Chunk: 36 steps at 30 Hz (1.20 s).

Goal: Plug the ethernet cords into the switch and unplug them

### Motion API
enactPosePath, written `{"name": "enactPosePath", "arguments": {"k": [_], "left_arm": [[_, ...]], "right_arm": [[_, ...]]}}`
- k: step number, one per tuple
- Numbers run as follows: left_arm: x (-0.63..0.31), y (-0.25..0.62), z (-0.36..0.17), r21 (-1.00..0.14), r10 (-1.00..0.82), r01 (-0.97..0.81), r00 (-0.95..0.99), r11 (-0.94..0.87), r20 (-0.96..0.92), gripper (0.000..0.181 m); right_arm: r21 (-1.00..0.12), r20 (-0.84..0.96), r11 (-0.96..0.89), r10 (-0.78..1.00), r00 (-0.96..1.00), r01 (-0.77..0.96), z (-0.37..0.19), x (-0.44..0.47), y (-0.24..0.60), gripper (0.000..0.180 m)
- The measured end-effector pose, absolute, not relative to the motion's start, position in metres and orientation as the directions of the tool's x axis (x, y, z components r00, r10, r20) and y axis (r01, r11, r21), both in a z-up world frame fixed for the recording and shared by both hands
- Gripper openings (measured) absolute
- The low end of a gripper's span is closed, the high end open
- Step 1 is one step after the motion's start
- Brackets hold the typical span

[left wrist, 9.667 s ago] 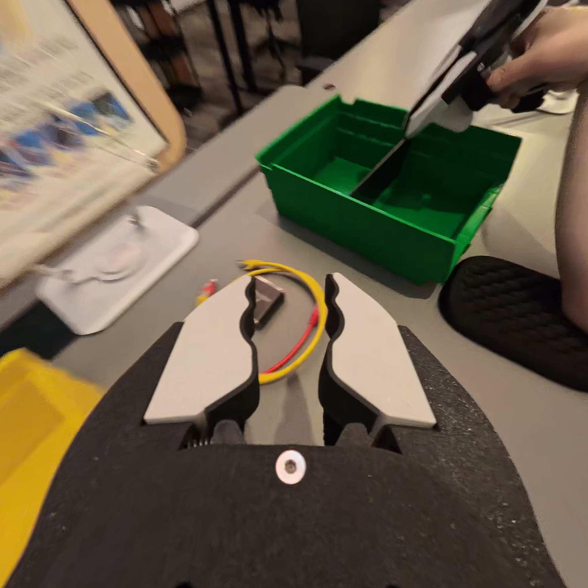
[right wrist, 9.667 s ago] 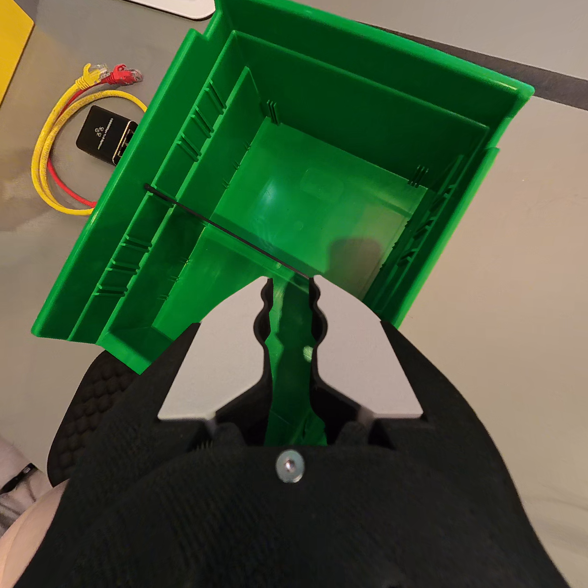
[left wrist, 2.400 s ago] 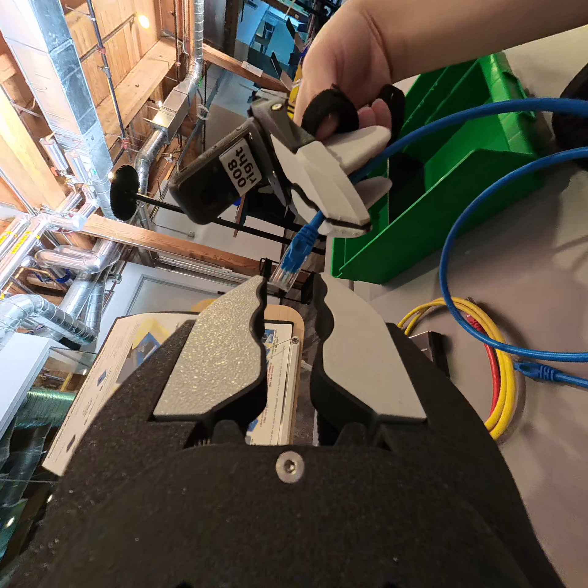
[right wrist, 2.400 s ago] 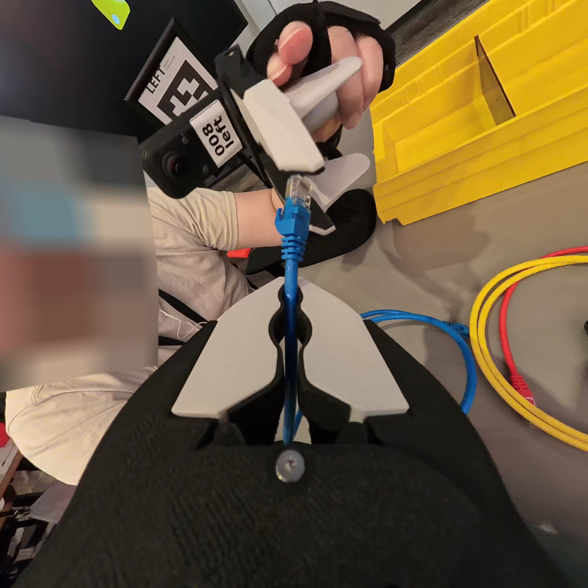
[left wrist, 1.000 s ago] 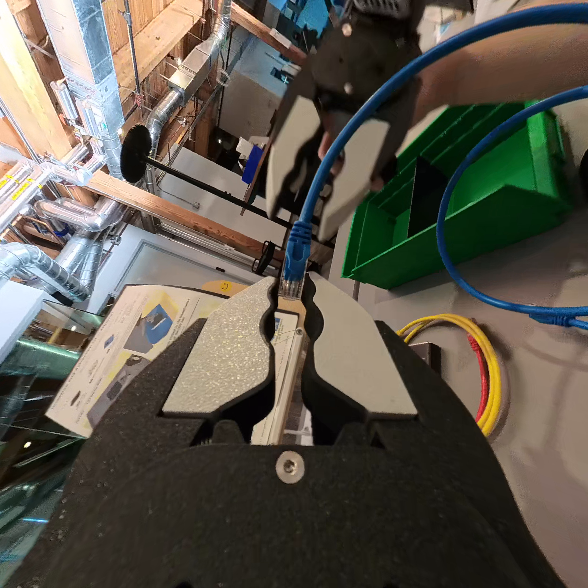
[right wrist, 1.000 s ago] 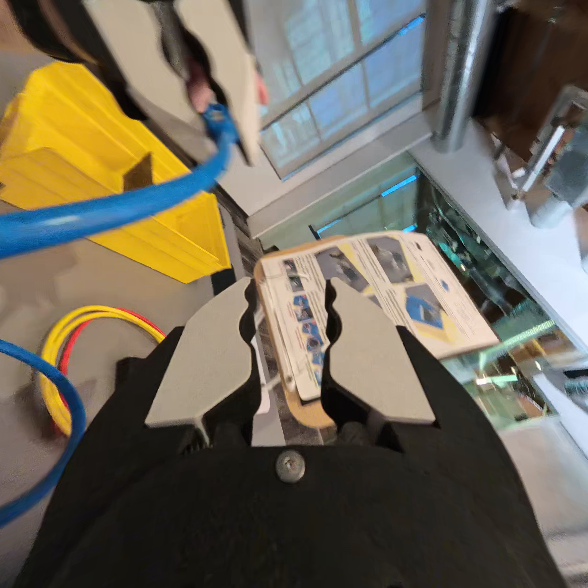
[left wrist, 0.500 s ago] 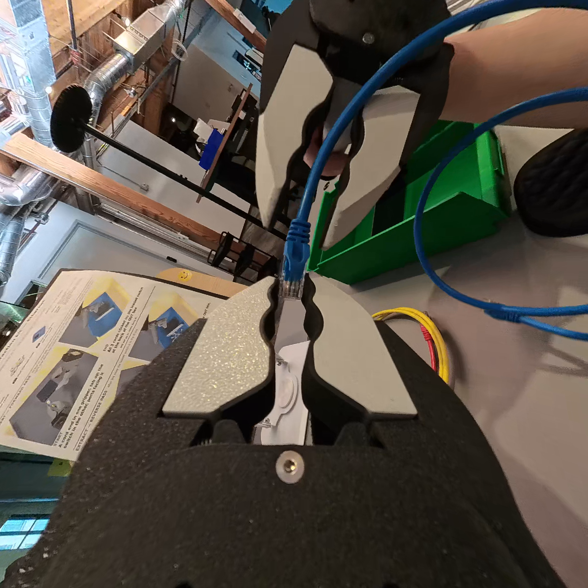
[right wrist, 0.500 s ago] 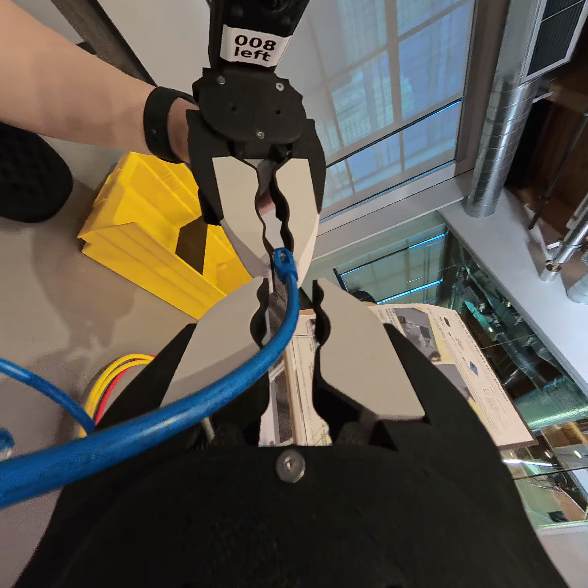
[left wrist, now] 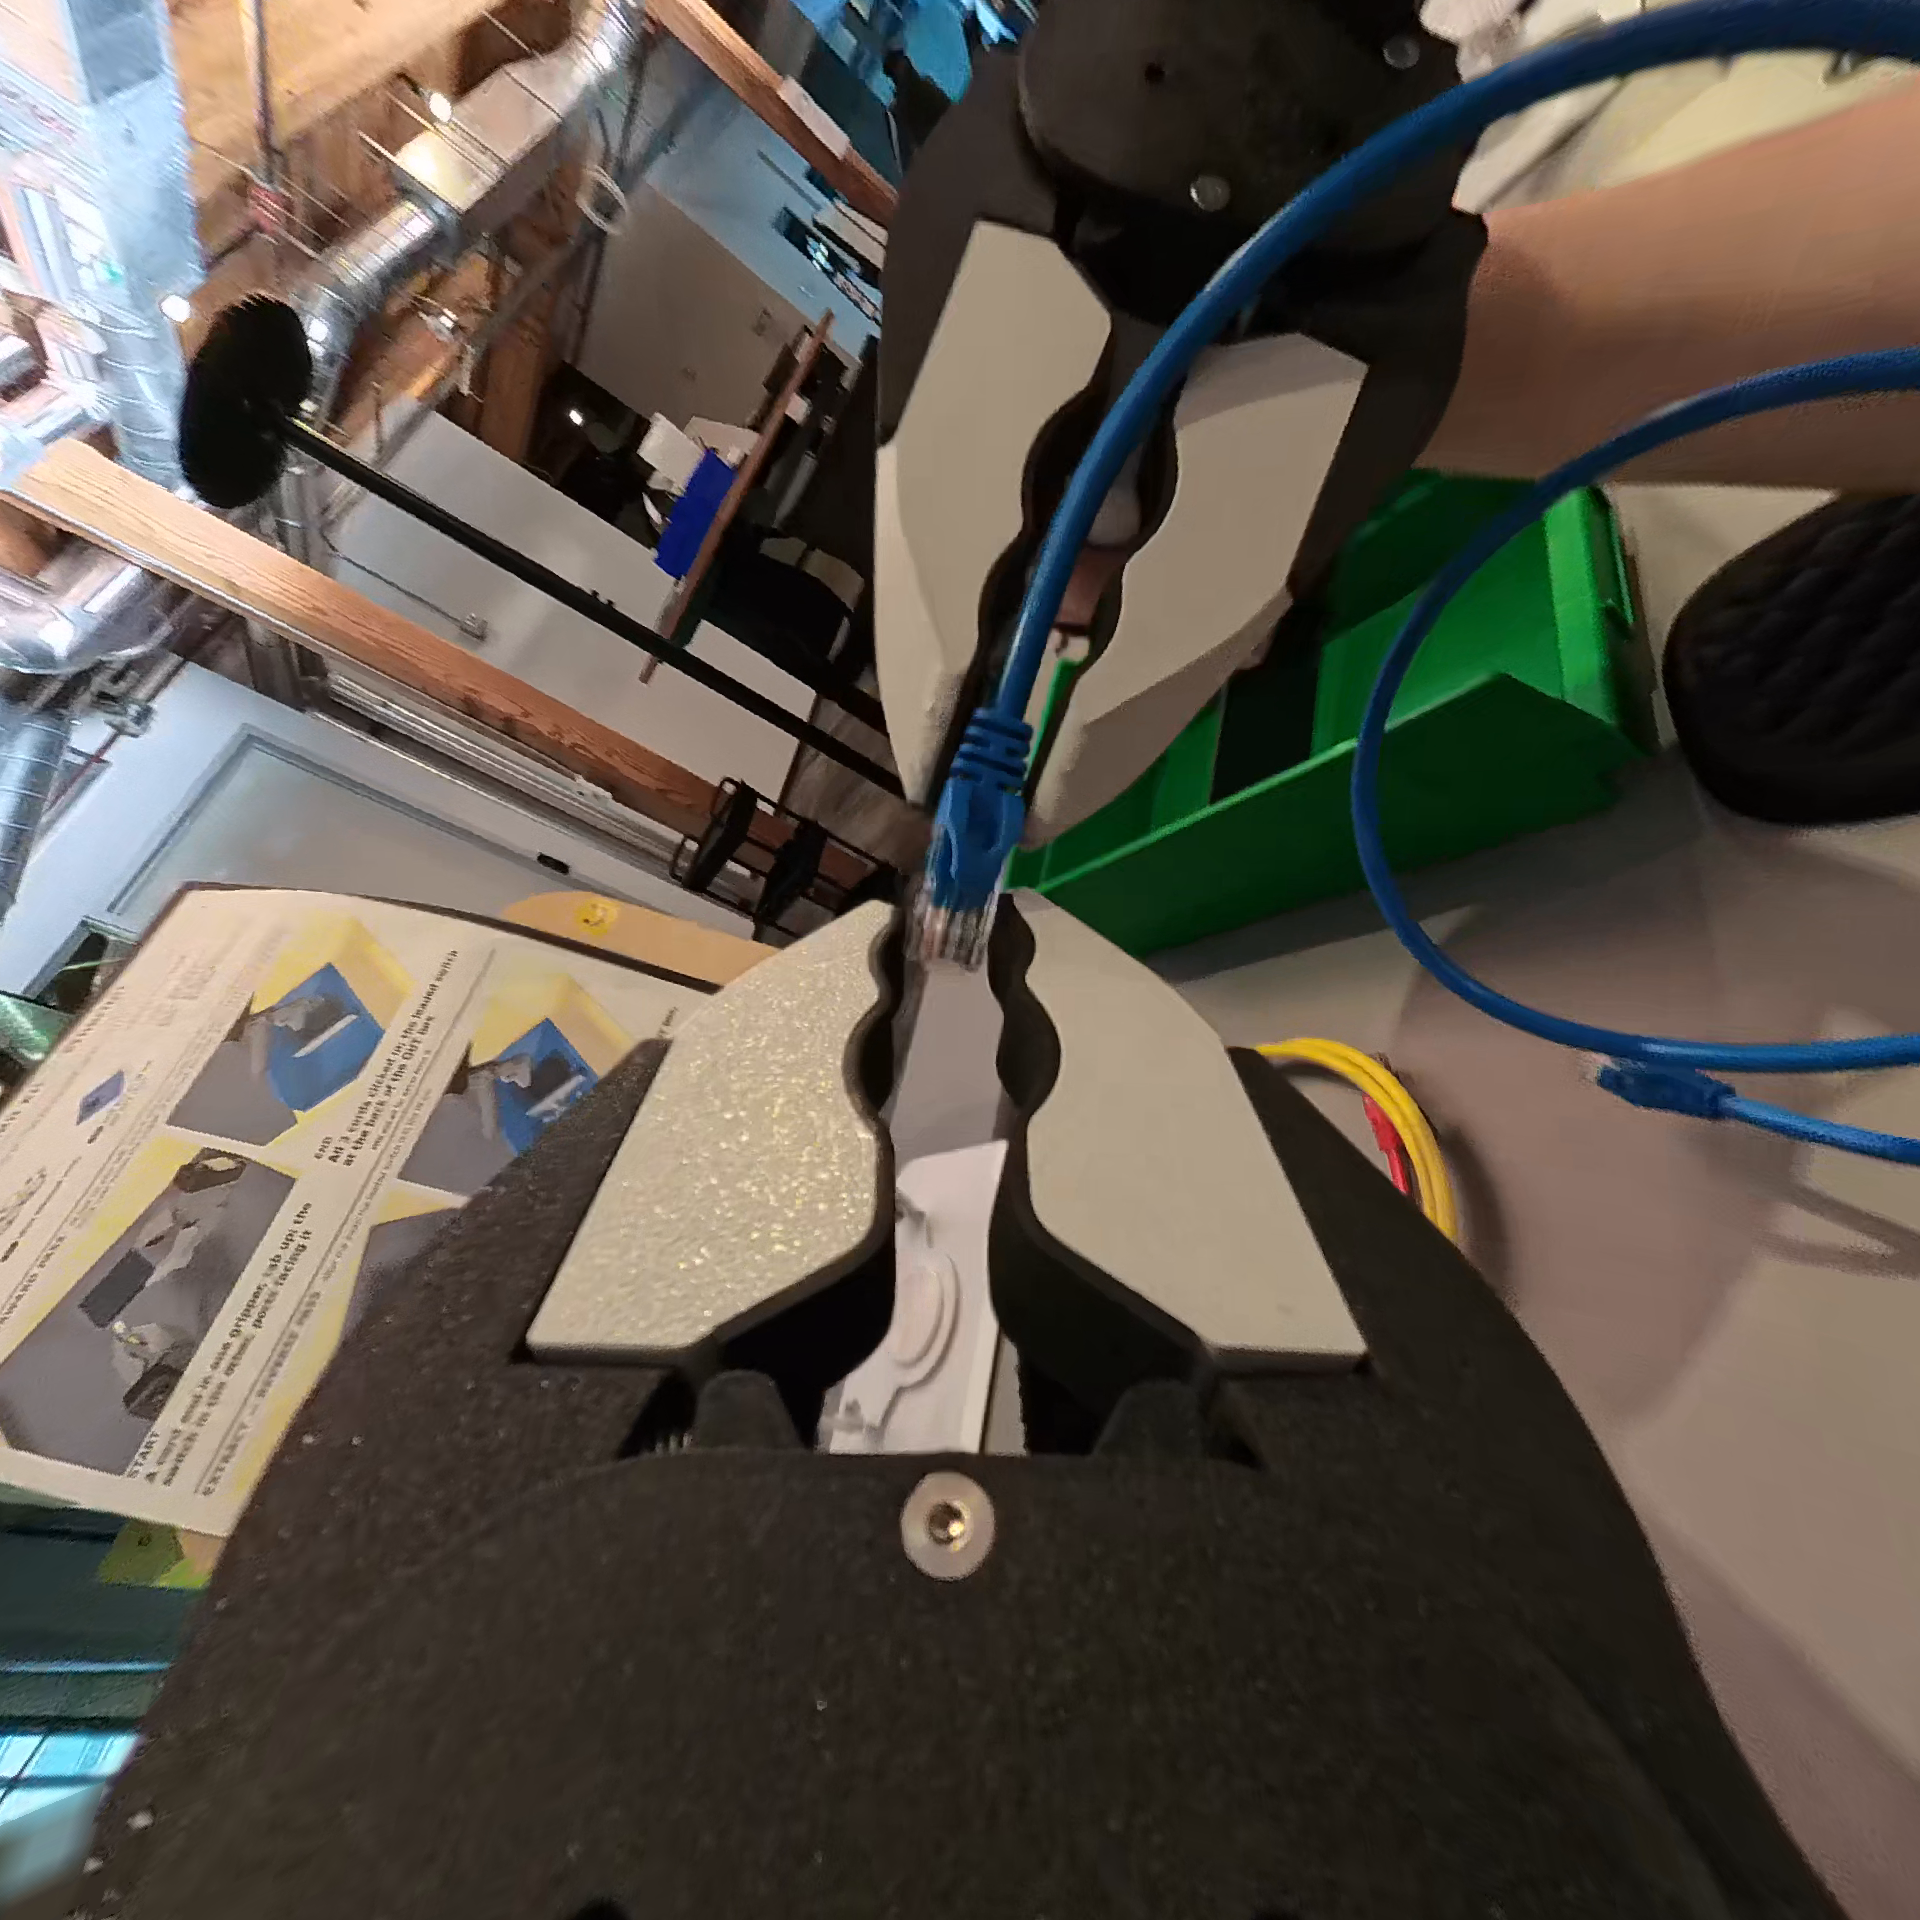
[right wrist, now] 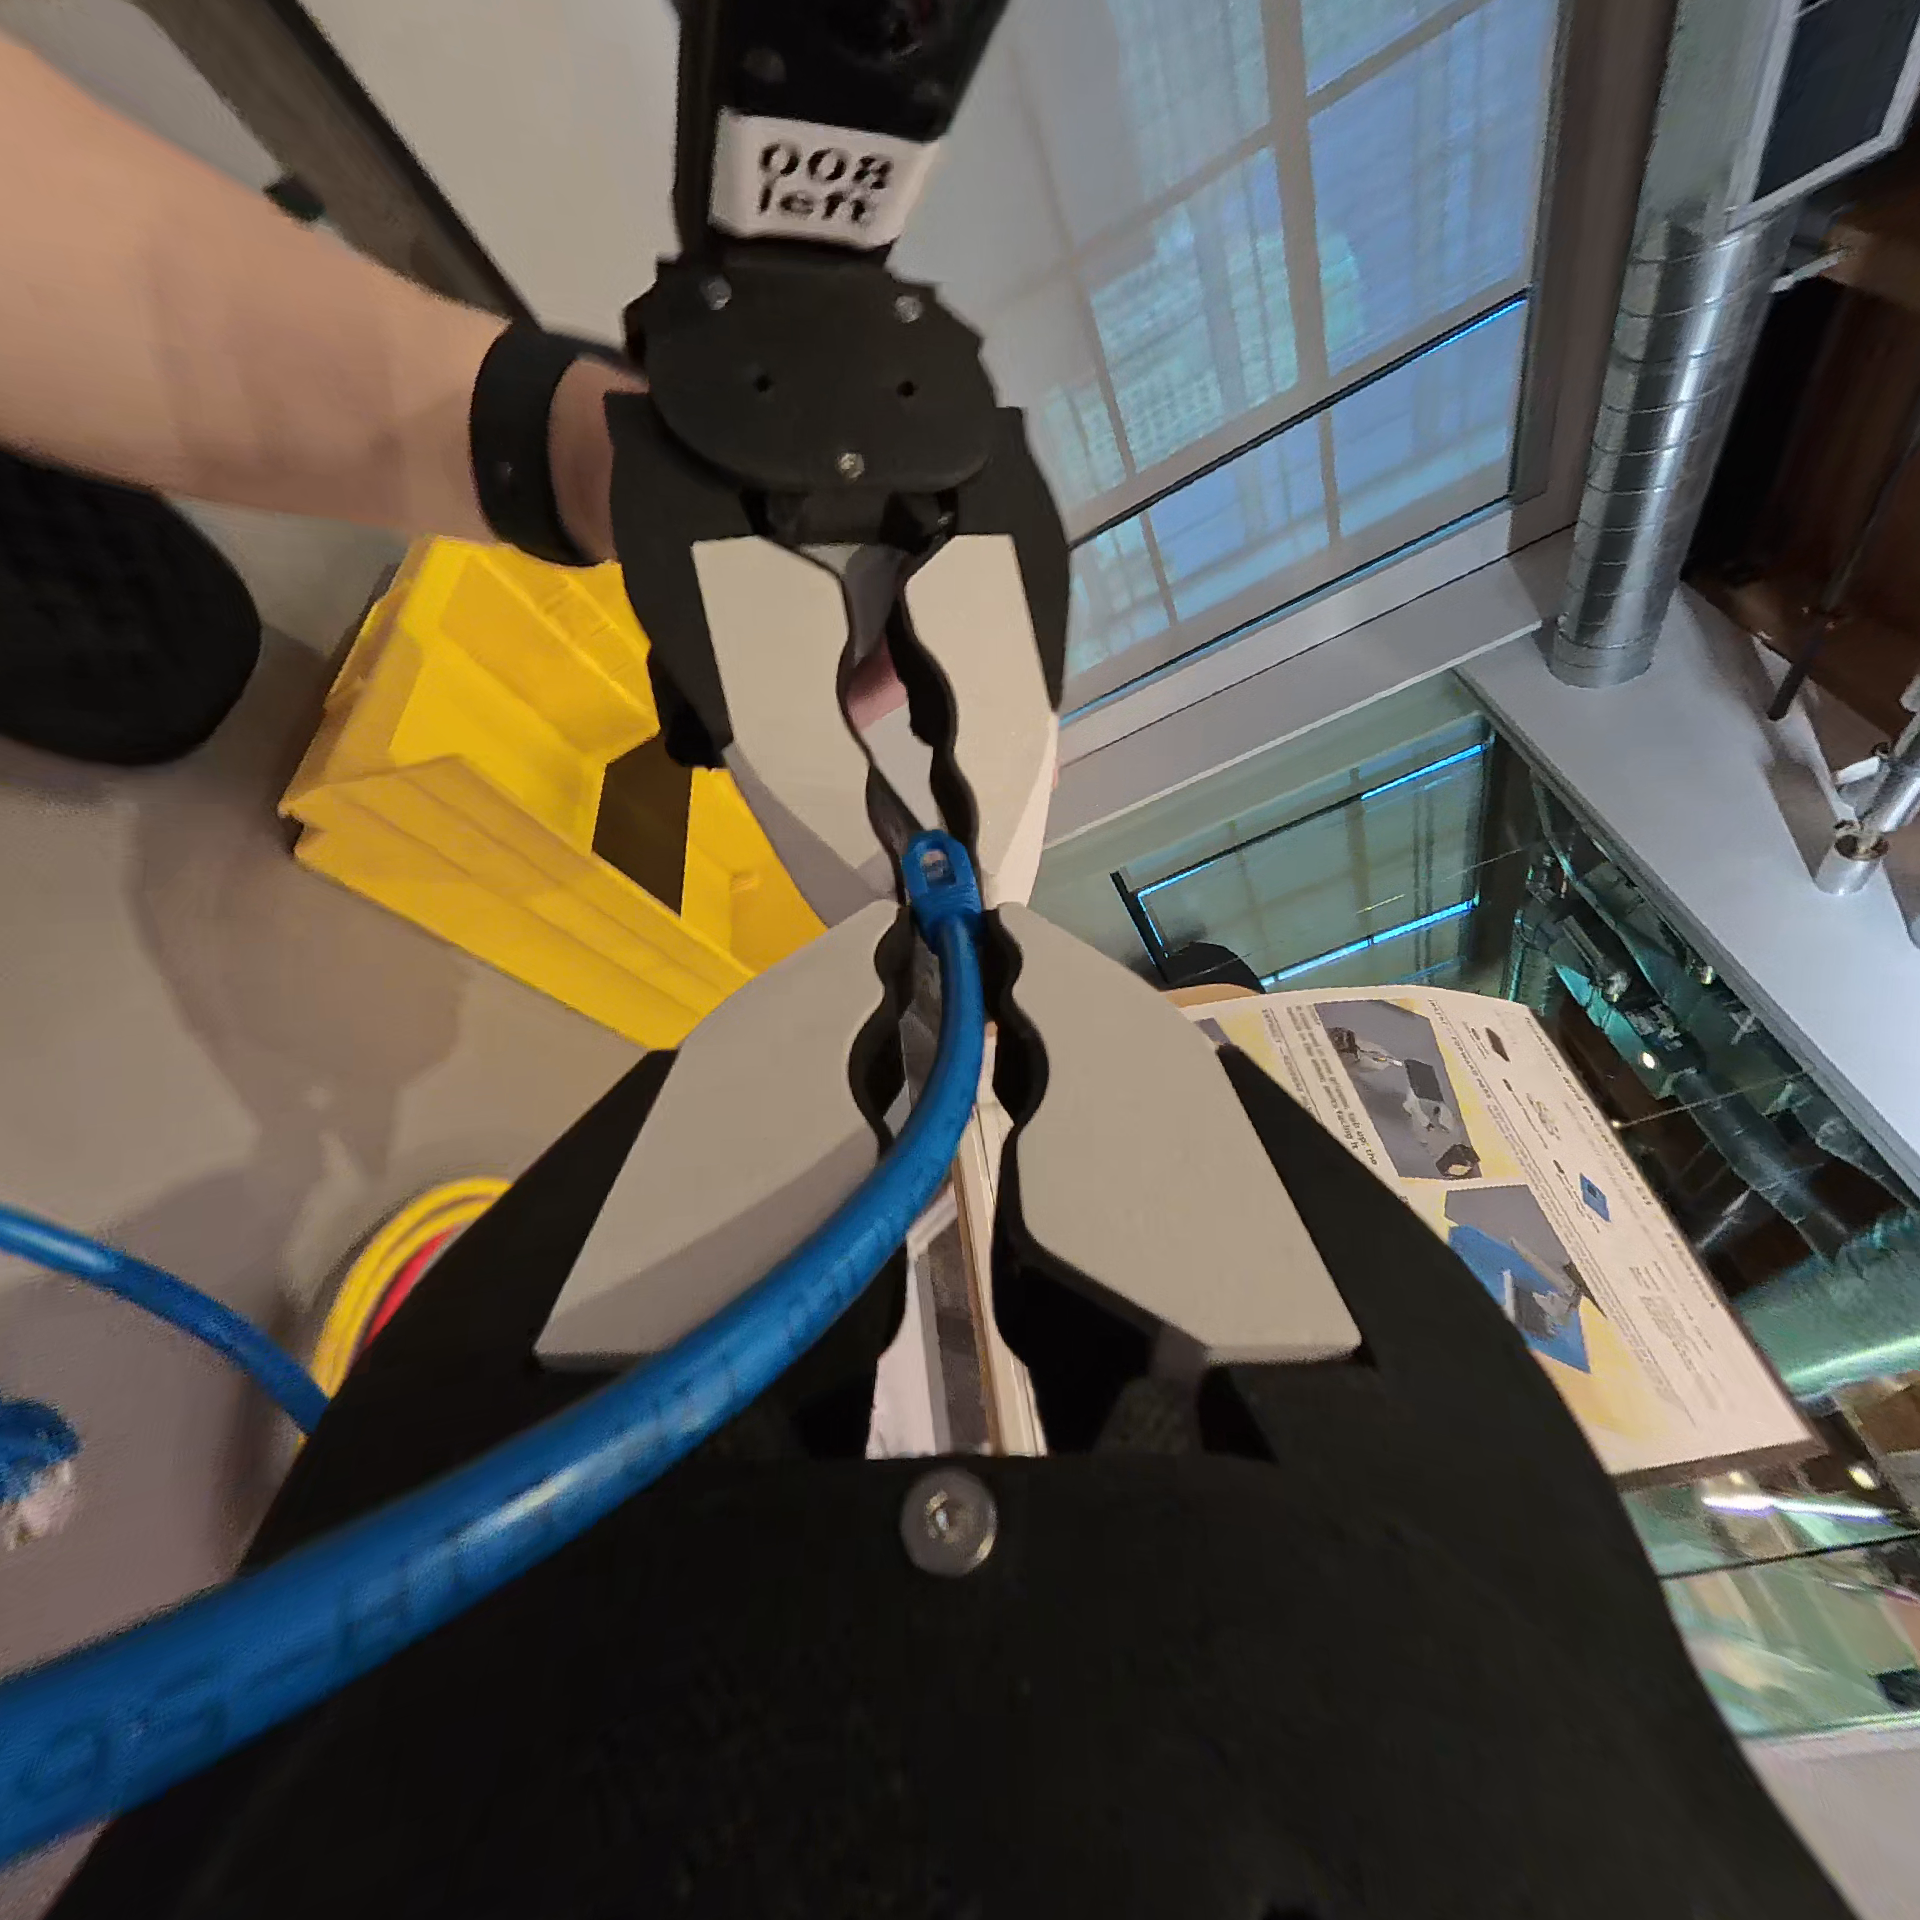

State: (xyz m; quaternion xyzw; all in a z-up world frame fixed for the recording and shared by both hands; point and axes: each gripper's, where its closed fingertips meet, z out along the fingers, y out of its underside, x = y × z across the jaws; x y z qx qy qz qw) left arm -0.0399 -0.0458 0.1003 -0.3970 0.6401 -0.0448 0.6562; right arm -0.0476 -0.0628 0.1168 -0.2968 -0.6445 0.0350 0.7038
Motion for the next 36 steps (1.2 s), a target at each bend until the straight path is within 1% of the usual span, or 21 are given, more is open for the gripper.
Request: {"name": "enactPosePath", "arguments": {"k": [2, 5, 7, 9, 12, 14, 16, 20, 24, 30, 31, 33, 36], "left_arm": [[-0.042, -0.047, 0.108, -0.607, -0.577, -0.407, 0.210, 0.682, -0.789, 0.022], [-0.045, -0.051, 0.117, -0.648, -0.608, -0.341, 0.229, 0.681, -0.760, 0.022], [-0.045, -0.058, 0.127, -0.691, -0.645, -0.250, 0.248, 0.678, -0.722, 0.022], [-0.049, -0.065, 0.144, -0.745, -0.695, -0.132, 0.284, 0.654, -0.660, 0.022], [-0.061, -0.067, 0.167, -0.799, -0.749, -0.004, 0.345, 0.602, -0.566, 0.022], [-0.067, -0.068, 0.174, -0.811, -0.766, 0.048, 0.362, 0.584, -0.531, 0.022], [-0.071, -0.070, 0.178, -0.811, -0.775, 0.085, 0.368, 0.578, -0.514, 0.022], [-0.072, -0.070, 0.177, -0.853, -0.826, 0.092, 0.322, 0.513, -0.462, 0.022], [-0.068, -0.066, 0.171, -0.889, -0.861, 0.073, 0.296, 0.452, -0.413, 0.027], [-0.058, -0.063, 0.160, -0.878, -0.839, 0.008, 0.299, 0.479, -0.455, 0.027], [-0.058, -0.063, 0.160, -0.878, -0.839, 0.010, 0.299, 0.479, -0.454, 0.025], [-0.055, -0.067, 0.158, -0.885, -0.857, 0.020, 0.262, 0.465, -0.444, 0.015], [-0.055, -0.066, 0.156, -0.892, -0.865, 0.010, 0.246, 0.452, -0.436, 0.014]], "right_arm": [[-0.548, 0.834, 0.799, 0.503, 0.224, 0.247, 0.130, -0.045, -0.067, 0.013], [-0.715, 0.677, 0.698, 0.683, 0.274, 0.027, 0.152, -0.039, -0.074, 0.013], [-0.794, 0.553, 0.597, 0.788, 0.271, -0.115, 0.165, -0.035, -0.075, 0.013], [-0.851, 0.429, 0.477, 0.873, 0.232, -0.219, 0.173, -0.034, -0.074, 0.013], [-0.911, 0.242, 0.279, 0.958, 0.156, -0.304, 0.176, -0.038, -0.068, 0.013], [-0.926, 0.150, 0.167, 0.986, 0.075, -0.338, 0.176, -0.043, -0.070, 0.013], [-0.929, 0.106, 0.118, 0.993, 0.054, -0.351, 0.175, -0.046, -0.068, 0.013], [-0.938, 0.119, 0.140, 0.989, 0.086, -0.316, 0.170, -0.048, -0.063, 0.013], [-0.949, 0.104, 0.126, 0.990, 0.090, -0.290, 0.168, -0.050, -0.062, 0.013], [-0.963, 0.077, 0.088, 0.996, 0.053, -0.256, 0.161, -0.055, -0.062, 0.013], [-0.964, 0.072, 0.083, 0.996, 0.052, -0.251, 0.160, -0.056, -0.062, 0.013], [-0.965, 0.068, 0.078, 0.996, 0.049, -0.249, 0.159, -0.057, -0.062, 0.013], [-0.968, 0.063, 0.069, 0.997, 0.032, -0.240, 0.157, -0.057, -0.062, 0.013]]}}
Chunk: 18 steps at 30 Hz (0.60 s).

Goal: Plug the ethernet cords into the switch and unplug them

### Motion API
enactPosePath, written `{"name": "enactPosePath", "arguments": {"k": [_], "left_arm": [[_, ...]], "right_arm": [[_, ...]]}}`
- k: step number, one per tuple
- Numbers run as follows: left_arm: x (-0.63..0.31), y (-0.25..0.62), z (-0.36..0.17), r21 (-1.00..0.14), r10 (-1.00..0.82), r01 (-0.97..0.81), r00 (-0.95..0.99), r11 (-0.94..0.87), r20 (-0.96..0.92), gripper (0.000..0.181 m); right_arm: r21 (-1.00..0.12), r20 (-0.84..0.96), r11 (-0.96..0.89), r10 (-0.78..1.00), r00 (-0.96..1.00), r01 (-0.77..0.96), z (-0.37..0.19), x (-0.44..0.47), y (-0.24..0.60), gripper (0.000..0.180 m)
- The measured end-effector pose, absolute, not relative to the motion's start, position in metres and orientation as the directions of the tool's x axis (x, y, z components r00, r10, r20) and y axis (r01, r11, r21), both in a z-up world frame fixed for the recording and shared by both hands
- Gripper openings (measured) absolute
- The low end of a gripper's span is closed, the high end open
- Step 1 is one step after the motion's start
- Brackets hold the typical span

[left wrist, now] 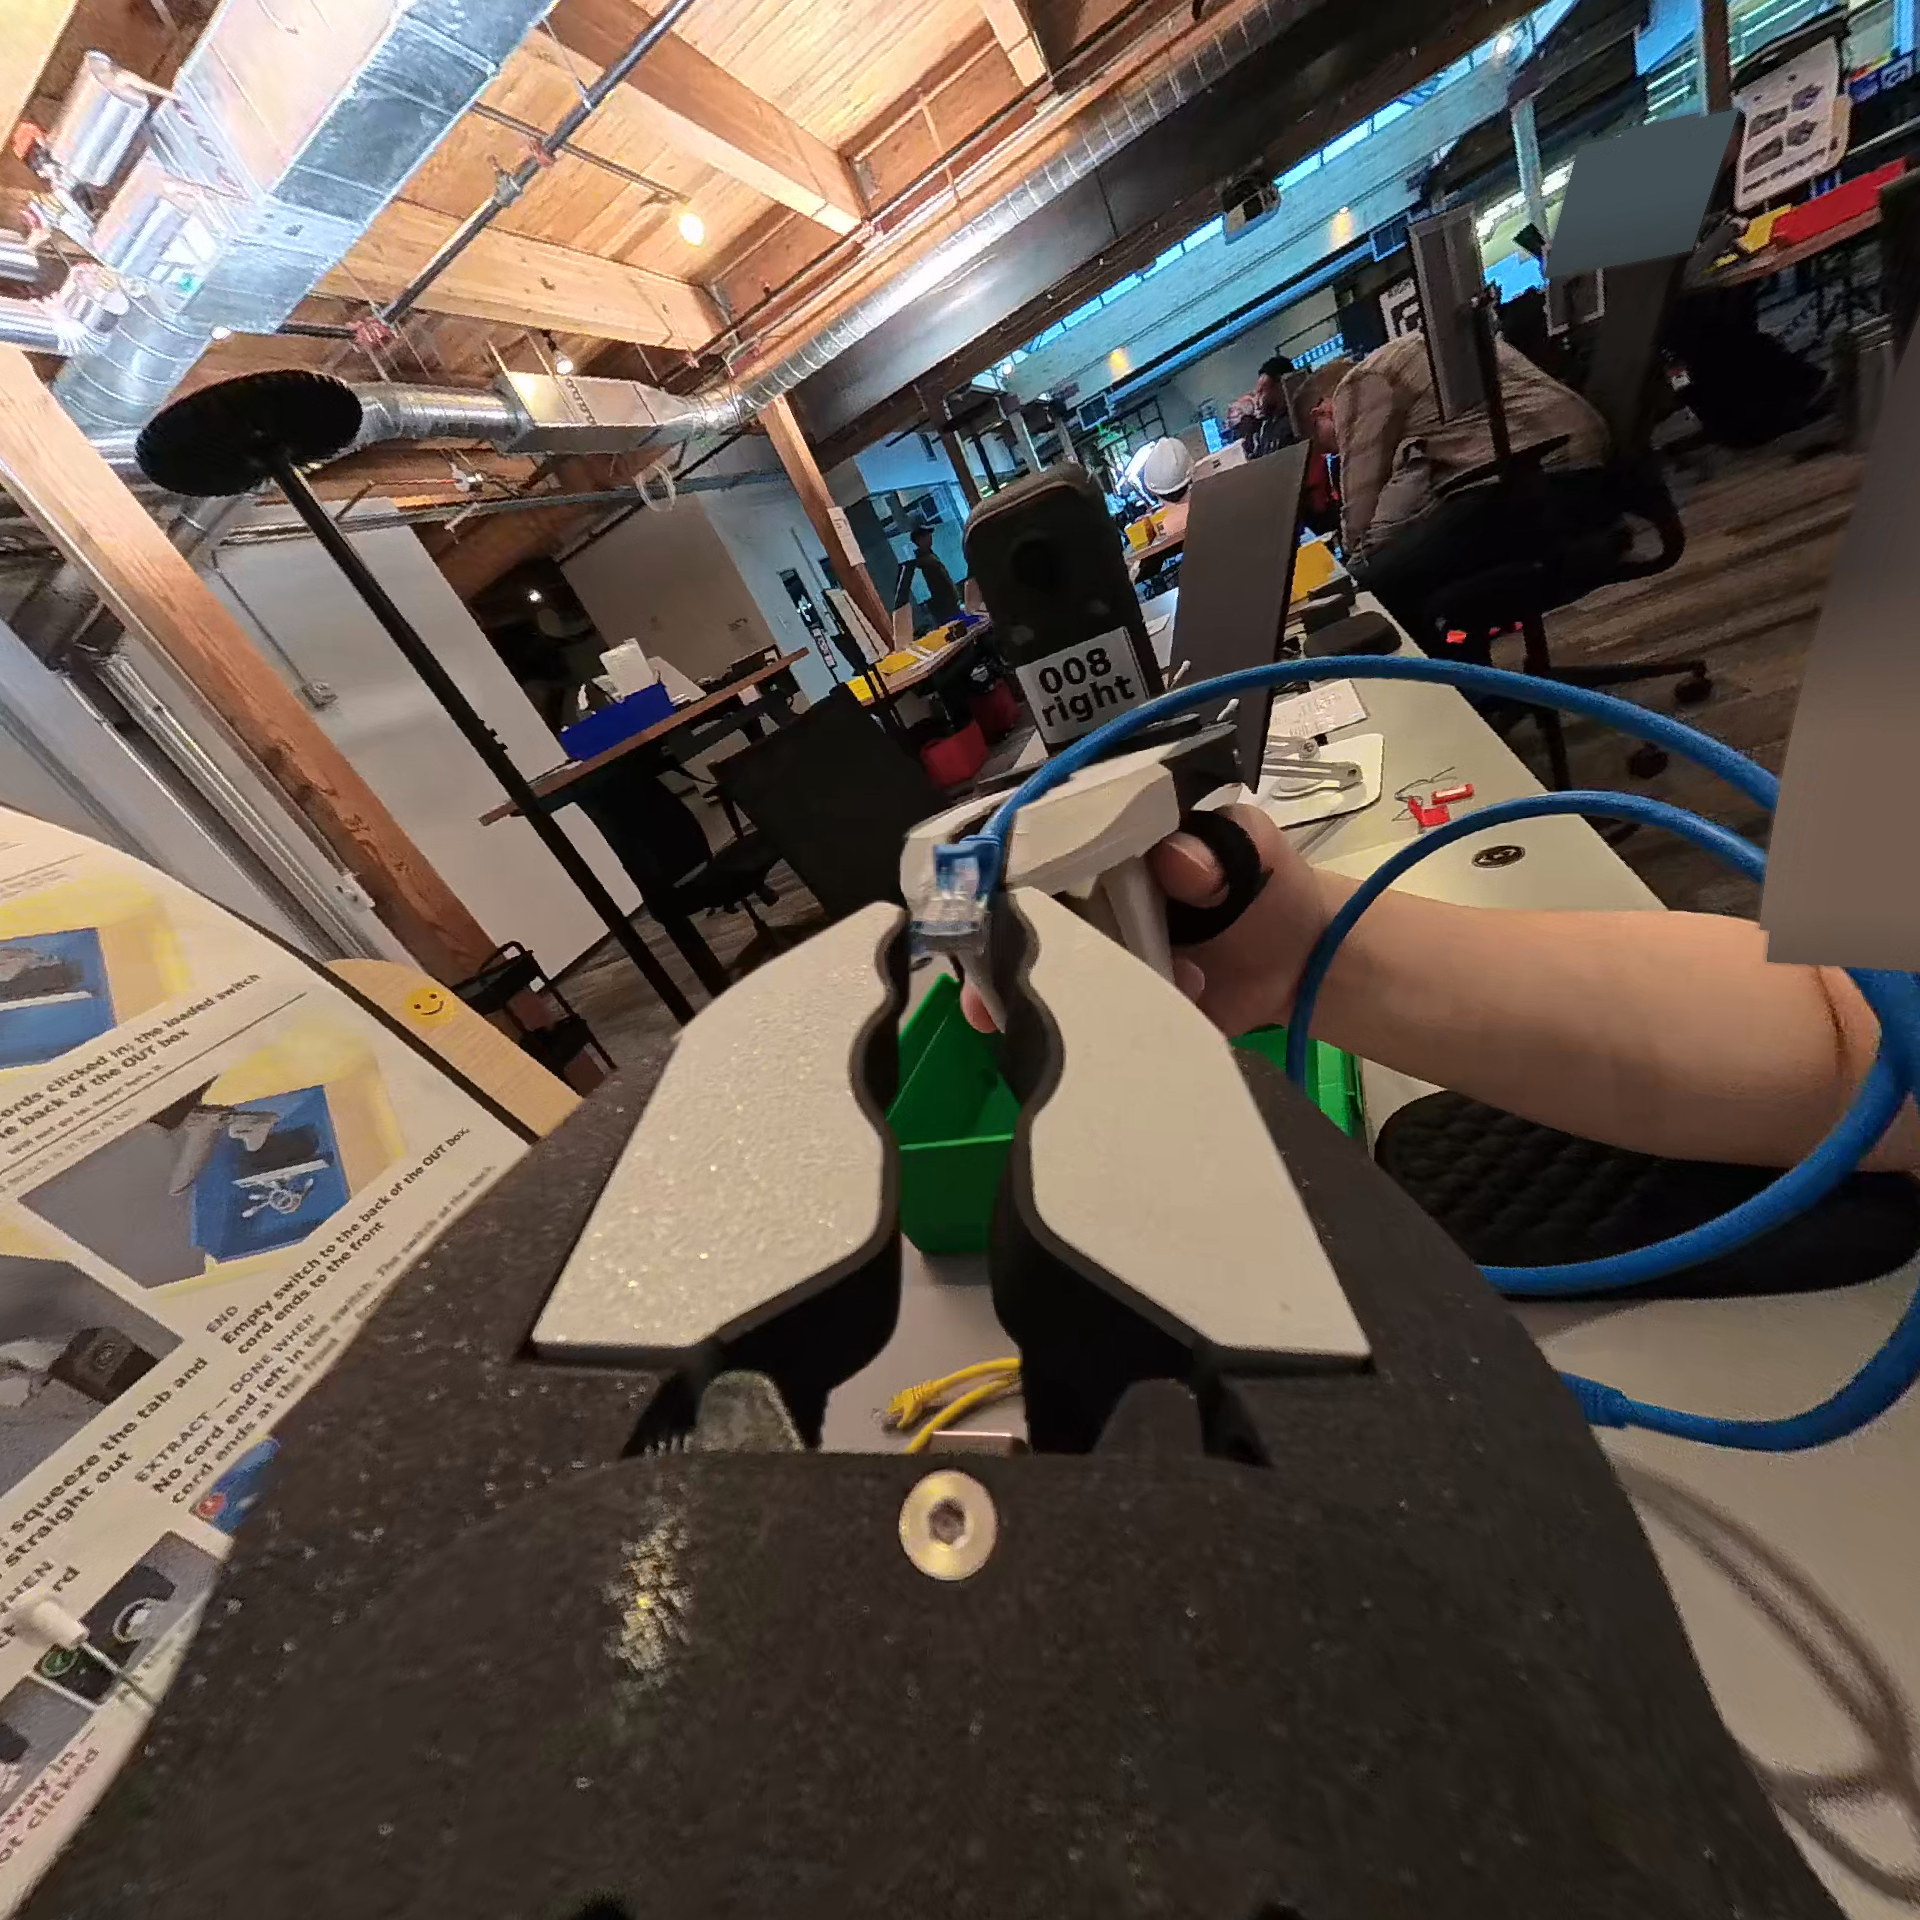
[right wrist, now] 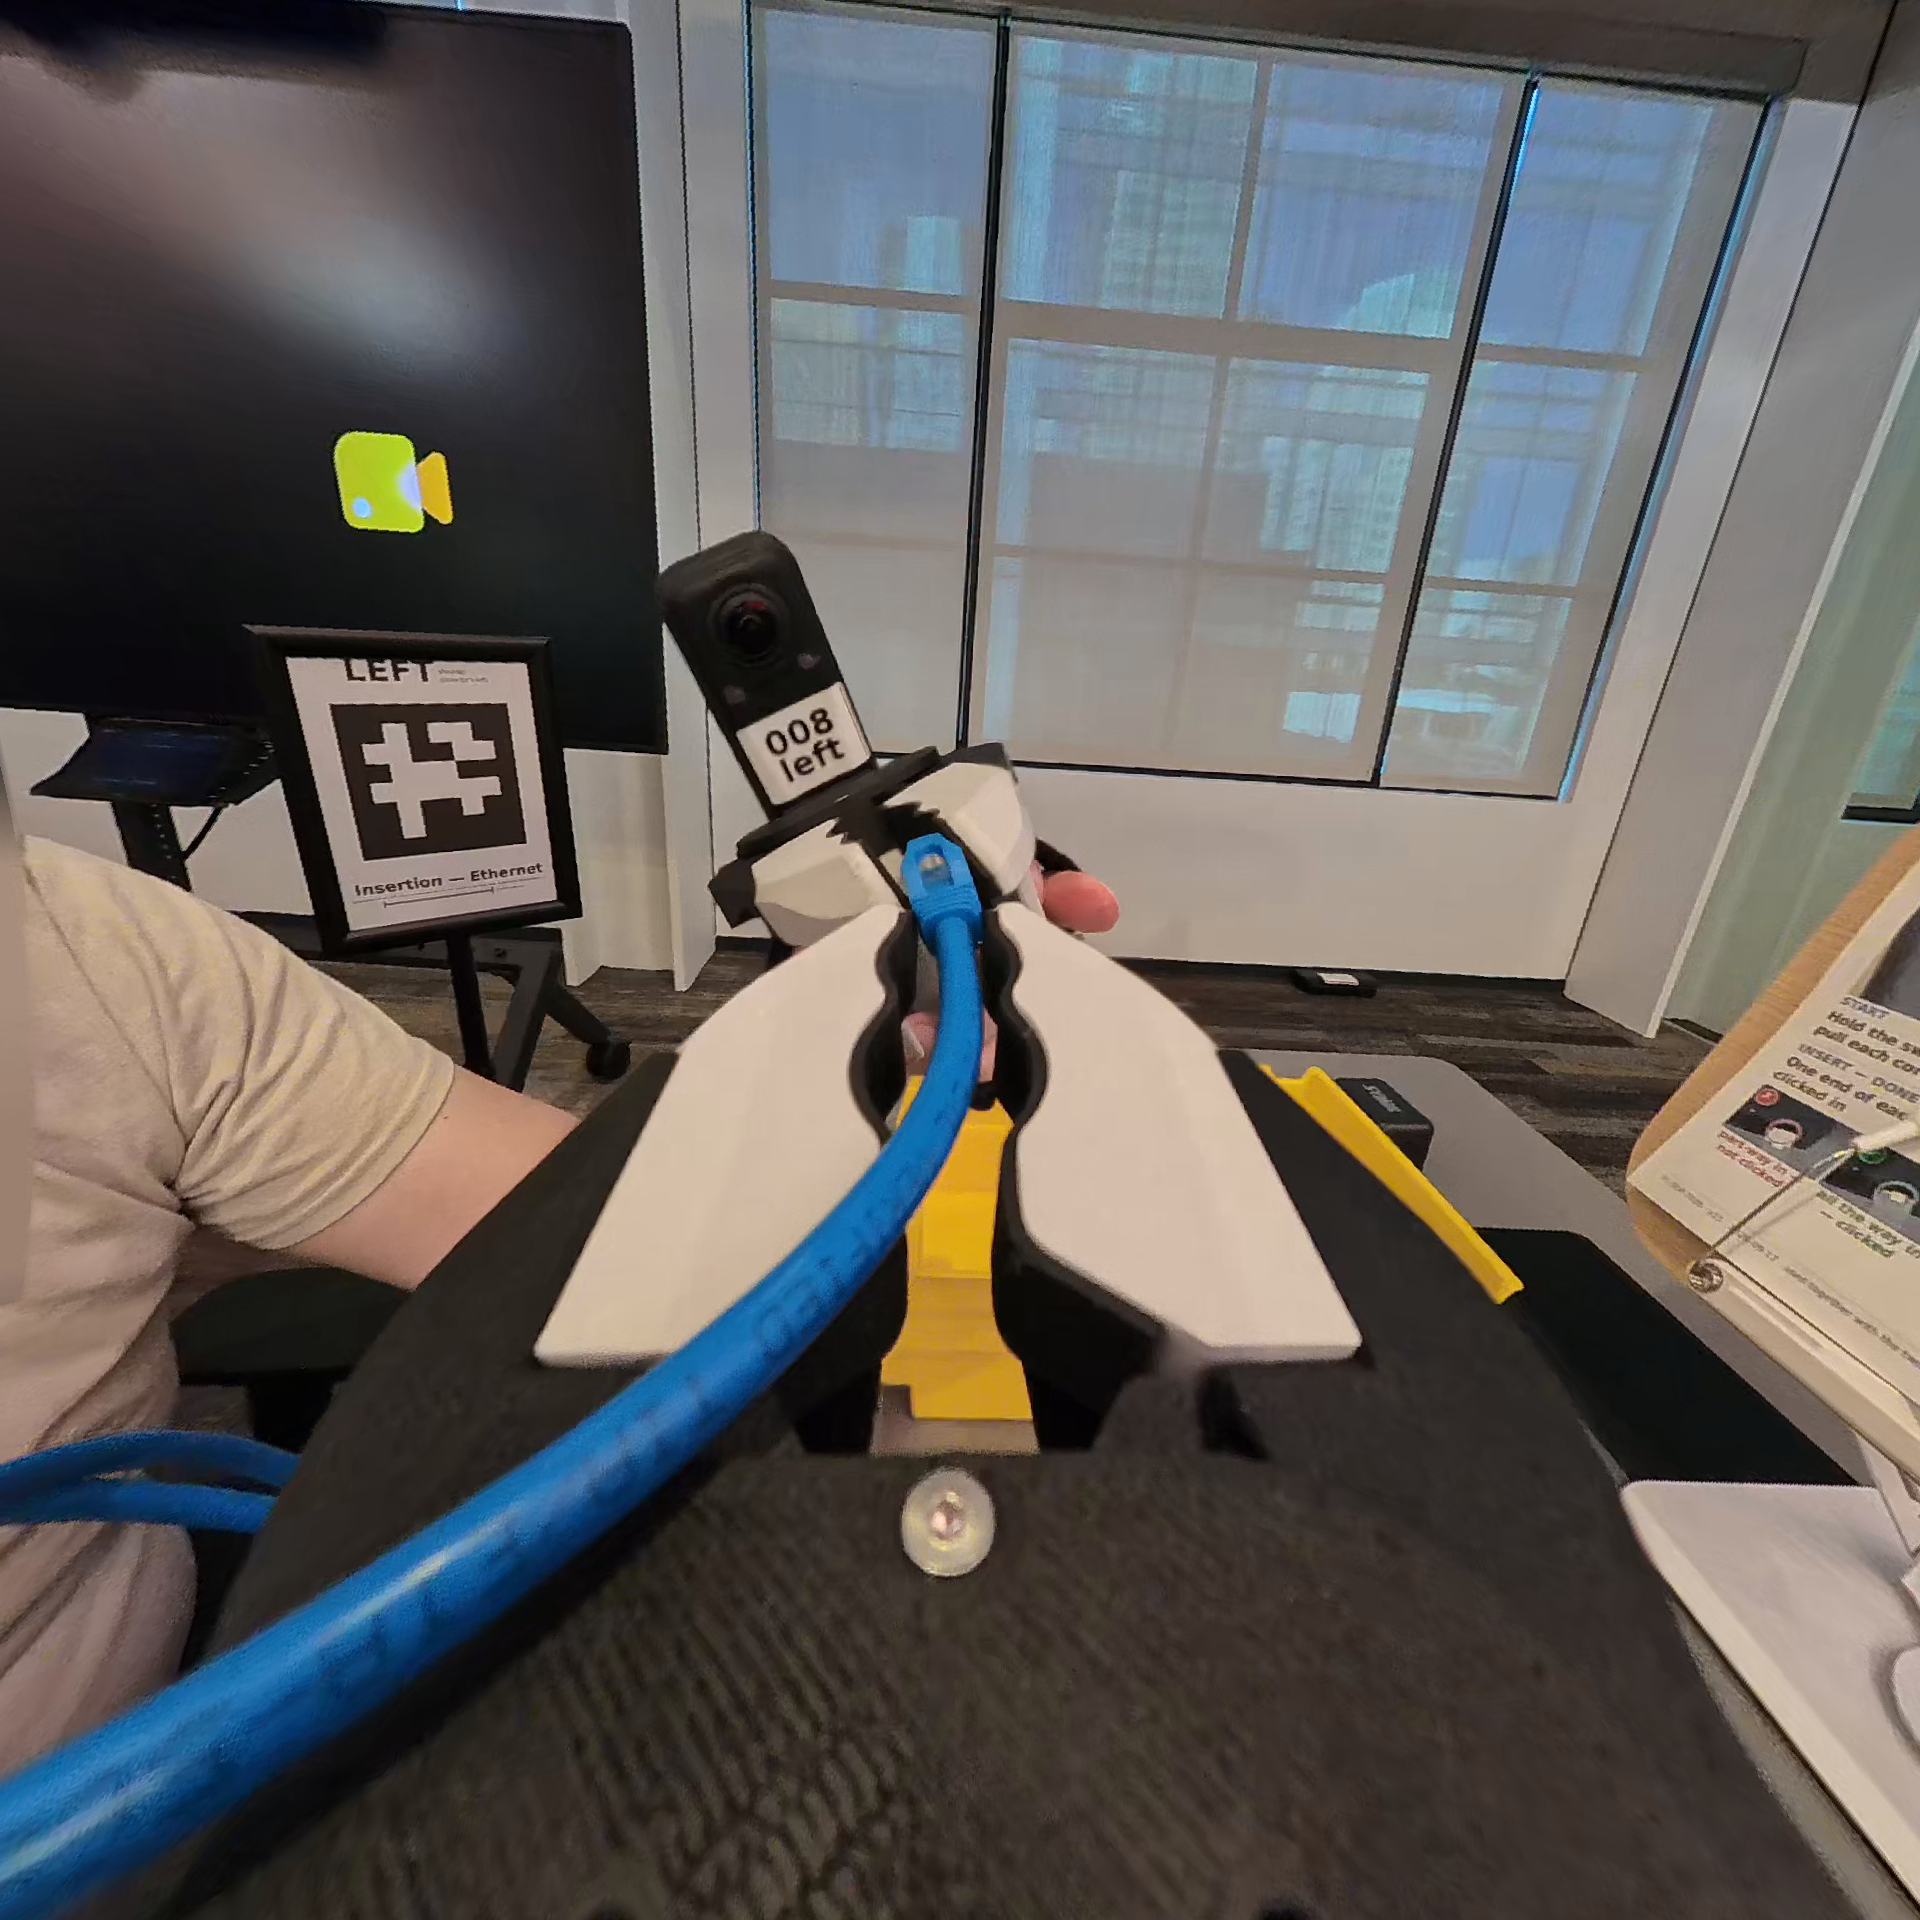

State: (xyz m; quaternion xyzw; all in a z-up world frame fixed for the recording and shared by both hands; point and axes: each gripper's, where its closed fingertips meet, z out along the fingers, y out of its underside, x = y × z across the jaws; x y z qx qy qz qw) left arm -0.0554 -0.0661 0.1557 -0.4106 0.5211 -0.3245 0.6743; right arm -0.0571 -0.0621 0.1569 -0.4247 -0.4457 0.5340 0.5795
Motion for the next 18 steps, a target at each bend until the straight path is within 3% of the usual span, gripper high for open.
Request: {"name": "enactPosePath", "arguments": {"k": [11, 18], "left_arm": [[-0.055, -0.067, 0.152, -0.945, -0.932, 0.009, 0.172, 0.327, -0.320, 0.013], [-0.048, -0.072, 0.145, -0.957, -0.950, -0.005, 0.119, 0.289, -0.288, 0.013]], "right_arm": [[-0.918, 0.340, 0.365, 0.926, 0.164, -0.154, 0.158, -0.043, -0.067, 0.021], [-0.821, 0.550, 0.571, 0.804, 0.226, -0.034, 0.153, -0.040, -0.072, 0.021]]}}
